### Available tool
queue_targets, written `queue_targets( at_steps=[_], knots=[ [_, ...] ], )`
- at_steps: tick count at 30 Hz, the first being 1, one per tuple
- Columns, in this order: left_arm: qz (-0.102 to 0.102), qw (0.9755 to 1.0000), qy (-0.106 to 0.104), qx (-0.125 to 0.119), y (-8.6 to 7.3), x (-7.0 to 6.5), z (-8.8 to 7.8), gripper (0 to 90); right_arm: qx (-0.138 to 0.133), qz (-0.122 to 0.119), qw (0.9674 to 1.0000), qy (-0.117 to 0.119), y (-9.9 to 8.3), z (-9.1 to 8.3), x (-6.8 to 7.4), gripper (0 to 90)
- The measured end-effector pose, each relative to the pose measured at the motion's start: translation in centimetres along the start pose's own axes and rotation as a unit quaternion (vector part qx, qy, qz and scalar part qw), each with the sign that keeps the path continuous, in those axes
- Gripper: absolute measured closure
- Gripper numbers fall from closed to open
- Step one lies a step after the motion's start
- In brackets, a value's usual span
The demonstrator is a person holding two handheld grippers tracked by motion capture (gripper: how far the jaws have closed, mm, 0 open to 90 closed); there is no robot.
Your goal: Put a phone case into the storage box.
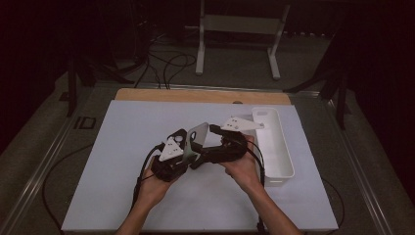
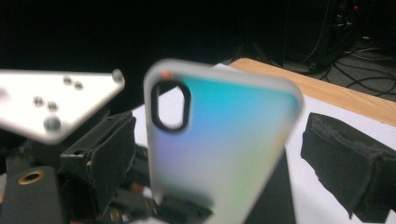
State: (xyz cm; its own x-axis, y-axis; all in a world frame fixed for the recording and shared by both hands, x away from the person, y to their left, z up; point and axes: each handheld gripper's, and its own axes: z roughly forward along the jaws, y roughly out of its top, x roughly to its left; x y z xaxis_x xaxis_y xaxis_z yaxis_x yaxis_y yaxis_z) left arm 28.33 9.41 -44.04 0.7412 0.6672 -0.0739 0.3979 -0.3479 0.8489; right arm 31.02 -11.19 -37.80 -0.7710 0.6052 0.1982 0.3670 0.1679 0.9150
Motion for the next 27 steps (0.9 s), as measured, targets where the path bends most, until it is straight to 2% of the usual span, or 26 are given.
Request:
queue_targets(
  at_steps=[1,2,10,15,19,23,24,27],
  knots=[
    [-0.001,1.0,-0.001,-0.001,0.0,-0.1,0.1,86.1,0.0,0.0,1.0,0.0,0.0,0.0,0.0,10.2],
    [0.007,1.0,0.001,-0.001,0.0,-0.3,0.1,86.1,-0.002,0.009,1.0,-0.002,0.2,0.2,0.1,10.3],
    [0.005,0.9999,-0.001,-0.009,0.0,-0.8,0.3,86.1,0.005,0.032,0.9994,-0.012,0.0,1.0,0.2,14.8],
    [0.006,1.0,-0.004,-0.006,-0.1,-0.8,0.4,85.9,0.01,0.035,0.9992,-0.015,-0.1,1.1,0.2,16.5],
    [0.011,0.9999,-0.005,-0.006,-0.1,-0.8,0.4,84.8,0.012,0.028,0.9994,-0.018,-0.1,1.0,0.4,16.8],
    [0.019,0.9998,-0.001,-0.008,-0.1,-0.8,0.2,79.4,0.011,0.024,0.9995,-0.015,-0.2,1.1,0.6,16.9],
    [0.019,0.9998,0.002,-0.008,-0.1,-0.8,0.0,70.5,0.012,0.024,0.9995,-0.015,-0.2,1.1,0.6,16.9],
    [0.014,0.9998,0.008,-0.009,-0.1,-0.6,-0.2,56.3,0.013,0.025,0.9995,-0.015,-0.2,1.1,0.5,16.9]
  ],
)
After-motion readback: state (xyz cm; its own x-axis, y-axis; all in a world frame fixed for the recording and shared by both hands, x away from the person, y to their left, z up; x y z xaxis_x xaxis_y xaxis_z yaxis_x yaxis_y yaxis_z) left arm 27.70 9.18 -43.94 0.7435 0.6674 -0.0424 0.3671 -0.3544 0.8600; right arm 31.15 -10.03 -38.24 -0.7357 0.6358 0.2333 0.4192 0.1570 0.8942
